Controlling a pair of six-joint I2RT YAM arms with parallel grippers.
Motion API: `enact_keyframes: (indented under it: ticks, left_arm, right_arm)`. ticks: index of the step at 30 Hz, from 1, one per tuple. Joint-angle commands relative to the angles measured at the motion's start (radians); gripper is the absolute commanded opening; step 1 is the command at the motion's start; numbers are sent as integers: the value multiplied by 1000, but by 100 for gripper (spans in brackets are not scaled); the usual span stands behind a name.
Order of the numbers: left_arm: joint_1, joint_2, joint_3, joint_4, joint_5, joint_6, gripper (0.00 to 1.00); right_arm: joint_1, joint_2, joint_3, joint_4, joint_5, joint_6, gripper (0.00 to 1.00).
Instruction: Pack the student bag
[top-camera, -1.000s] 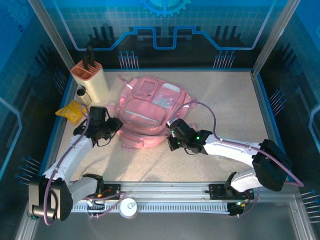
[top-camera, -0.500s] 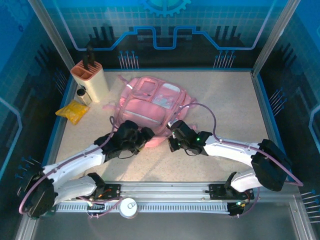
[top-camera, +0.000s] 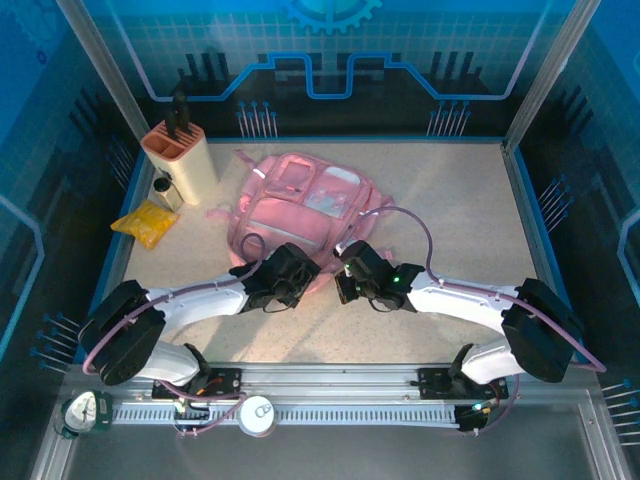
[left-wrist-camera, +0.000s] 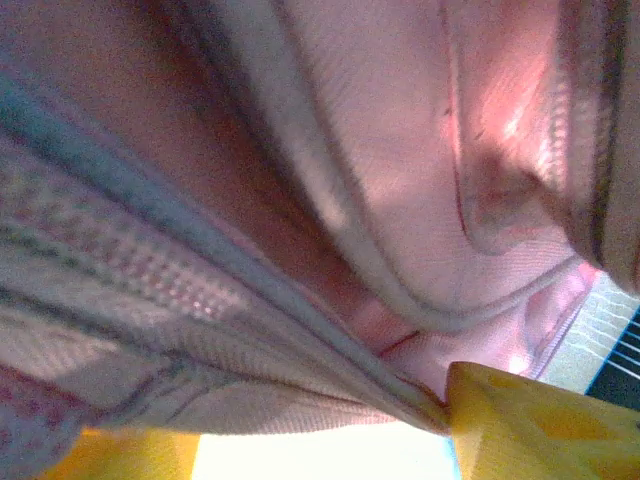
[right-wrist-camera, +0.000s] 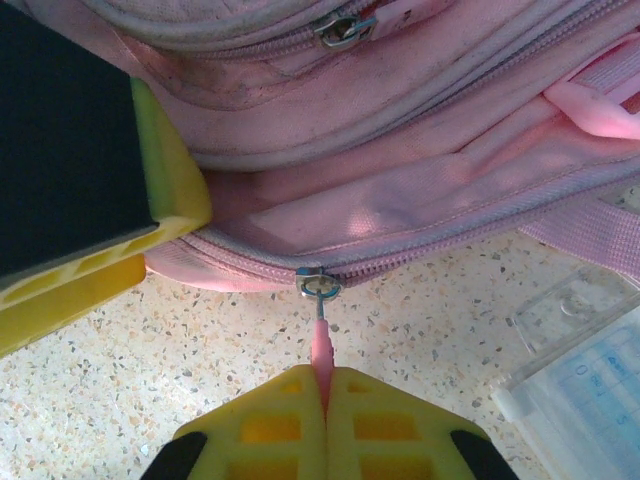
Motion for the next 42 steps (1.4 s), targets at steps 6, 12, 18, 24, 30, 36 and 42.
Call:
enact_keyframes:
  ticks: [6, 12, 18, 24, 30, 36, 42]
  left_arm:
    - [8, 31, 22, -47, -75, 13, 29]
    - [15, 1, 4, -131, -120, 41, 9]
    - [39, -87, -41, -211, -151, 84, 0]
    - [102, -225, -115, -291, -163, 112, 0]
    - [176, -354, -149, -390, -154, 202, 0]
    - [227, -387, -142, -450, -135, 263, 0]
    - [235, -370, -102, -439, -69, 337, 10]
  right_arm:
    - [16, -5, 1, -20, 5, -1, 0]
    - [16, -20, 2, -50, 60, -8, 0]
    - [4, -20, 9, -73, 92, -16, 0]
    - [-28, -26, 3, -86, 126, -31, 0]
    - [-95, -21, -6, -70, 147, -71, 0]
    - [-114, 20, 23, -70, 188, -100, 0]
    - [-106, 3, 67, -93, 21, -87, 3]
